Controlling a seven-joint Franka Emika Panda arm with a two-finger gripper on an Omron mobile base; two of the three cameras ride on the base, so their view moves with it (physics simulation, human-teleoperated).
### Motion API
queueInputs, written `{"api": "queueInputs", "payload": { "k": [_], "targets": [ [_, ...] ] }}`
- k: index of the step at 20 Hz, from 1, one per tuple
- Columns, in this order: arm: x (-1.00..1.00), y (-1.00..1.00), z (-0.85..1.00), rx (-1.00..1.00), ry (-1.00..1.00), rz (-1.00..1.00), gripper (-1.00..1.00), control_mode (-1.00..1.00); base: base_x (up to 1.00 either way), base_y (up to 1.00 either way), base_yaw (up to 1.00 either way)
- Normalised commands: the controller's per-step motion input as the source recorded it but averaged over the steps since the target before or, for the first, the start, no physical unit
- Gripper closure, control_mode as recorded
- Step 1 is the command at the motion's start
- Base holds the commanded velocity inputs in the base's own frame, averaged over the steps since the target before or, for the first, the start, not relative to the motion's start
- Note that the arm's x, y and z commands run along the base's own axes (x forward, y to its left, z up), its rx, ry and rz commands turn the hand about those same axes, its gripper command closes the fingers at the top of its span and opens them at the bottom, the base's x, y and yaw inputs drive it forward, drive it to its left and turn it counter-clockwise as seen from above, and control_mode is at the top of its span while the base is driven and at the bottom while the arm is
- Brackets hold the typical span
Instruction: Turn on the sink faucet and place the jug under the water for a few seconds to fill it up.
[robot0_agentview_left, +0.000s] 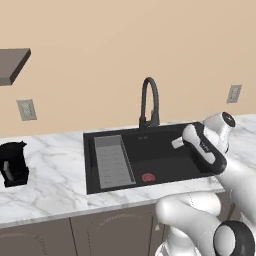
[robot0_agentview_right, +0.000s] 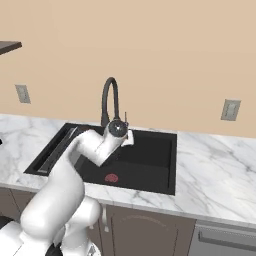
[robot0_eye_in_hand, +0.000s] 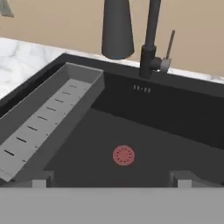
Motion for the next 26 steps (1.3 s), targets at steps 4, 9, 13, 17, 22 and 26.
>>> {"api": "queueInputs", "payload": {
  "k": [4,9,13,17,22,26],
  "targets": [
    [0.89,-0.63,-0.14,0.18,-0.42,0.52,-1.0,-1.0,0.0,0.0,0.0],
    [0.96,-0.28,0.1,0.13,-0.41,0.48,-1.0,-1.0,0.0,0.0,0.0],
    [0.93,-0.51,0.25,0.04,-0.29,0.38,-1.0,-1.0,0.0,0.0,0.0],
    [0.77,-0.34,0.02,0.07,-0.04,0.21,-1.0,-1.0,0.0,0.0,0.0],
    [0.49,-0.35,0.0,0.09,0.02,0.11,-1.0,-1.0,0.0,0.0,0.0],
    [0.81,-0.05,0.0,0.09,0.13,0.01,-1.0,-1.0,0.0,0.0,0.0]
  ]
}}
